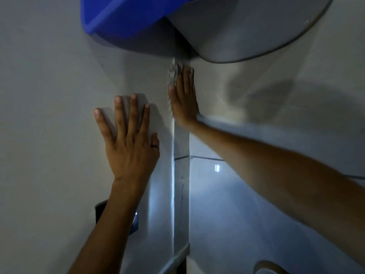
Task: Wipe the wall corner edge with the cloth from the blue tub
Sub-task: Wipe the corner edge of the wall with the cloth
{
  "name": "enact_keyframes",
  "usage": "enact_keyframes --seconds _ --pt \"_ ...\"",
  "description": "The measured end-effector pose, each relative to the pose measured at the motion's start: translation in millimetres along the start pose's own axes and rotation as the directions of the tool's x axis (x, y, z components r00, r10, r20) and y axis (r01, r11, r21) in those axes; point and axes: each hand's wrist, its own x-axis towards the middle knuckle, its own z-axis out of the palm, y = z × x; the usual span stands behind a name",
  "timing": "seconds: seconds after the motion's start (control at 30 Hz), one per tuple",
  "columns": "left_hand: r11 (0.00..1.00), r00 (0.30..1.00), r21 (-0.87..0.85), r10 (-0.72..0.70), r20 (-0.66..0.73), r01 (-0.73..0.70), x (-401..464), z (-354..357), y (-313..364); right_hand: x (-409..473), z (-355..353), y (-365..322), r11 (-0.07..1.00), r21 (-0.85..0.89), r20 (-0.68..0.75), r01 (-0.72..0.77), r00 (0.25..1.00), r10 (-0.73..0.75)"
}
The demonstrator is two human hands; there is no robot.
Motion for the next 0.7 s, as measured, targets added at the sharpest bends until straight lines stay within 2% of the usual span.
enact_keyframes --seconds 0.1,0.2,0.37,0.57,0.7 --pt "1.0 1.0 0.012 0.0 -0.007 0.0 5 5 2 -106 31 18 0.997 0.072 -0.038 -0.001 0.999 0.004" --pt "0.998 1.0 0.058 0.014 -0.016 -0.013 6 11 5 -177 53 32 0.996 0.085 0.004 -0.018 1.0 0.018" --pt "0.999 0.999 0.03 0.013 -0.041 -0.012 4 14 4 -100 35 15 0.977 0.212 -0.086 -0.003 0.996 0.022" --pt "0.999 0.999 0.032 0.015 -0.035 -0.014 5 11 5 43 -9 -15 0.98 0.174 -0.081 -0.095 0.991 0.111" --pt "1.0 1.0 -0.005 0.021 0.009 -0.021 5 5 5 42 -14 -14 0.986 0.154 -0.051 -0.069 0.996 0.078"
